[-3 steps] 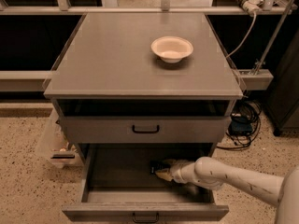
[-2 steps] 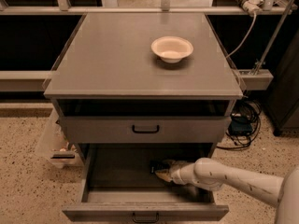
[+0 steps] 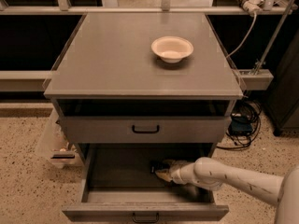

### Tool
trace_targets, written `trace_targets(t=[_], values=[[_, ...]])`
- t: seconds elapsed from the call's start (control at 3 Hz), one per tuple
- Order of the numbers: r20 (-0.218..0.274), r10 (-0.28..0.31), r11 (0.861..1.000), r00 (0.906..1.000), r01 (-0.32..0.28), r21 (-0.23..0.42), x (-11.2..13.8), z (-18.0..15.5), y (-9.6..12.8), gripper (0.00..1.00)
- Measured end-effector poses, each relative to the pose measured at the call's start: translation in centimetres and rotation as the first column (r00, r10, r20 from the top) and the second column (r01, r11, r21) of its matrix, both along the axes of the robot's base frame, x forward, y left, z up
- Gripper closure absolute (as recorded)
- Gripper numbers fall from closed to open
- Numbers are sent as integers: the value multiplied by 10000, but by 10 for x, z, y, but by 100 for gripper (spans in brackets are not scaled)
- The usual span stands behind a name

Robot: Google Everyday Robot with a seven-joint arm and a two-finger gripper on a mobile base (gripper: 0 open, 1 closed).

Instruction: Pick rxbar blueberry from middle drawer and place on counter

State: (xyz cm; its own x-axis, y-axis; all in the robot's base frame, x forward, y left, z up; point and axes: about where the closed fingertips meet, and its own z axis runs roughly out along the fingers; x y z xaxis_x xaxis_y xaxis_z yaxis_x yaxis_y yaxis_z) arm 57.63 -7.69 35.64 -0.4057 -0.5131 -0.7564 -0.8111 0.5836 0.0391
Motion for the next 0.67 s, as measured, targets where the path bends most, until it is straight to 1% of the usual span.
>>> trace_targets(t=[0.33,0.67], values=[[-253,-312,9995,9992,311,-23,-17,32,-13,100],[-736,-1168,9930,9904,1177,77,-59,99,-39,100]])
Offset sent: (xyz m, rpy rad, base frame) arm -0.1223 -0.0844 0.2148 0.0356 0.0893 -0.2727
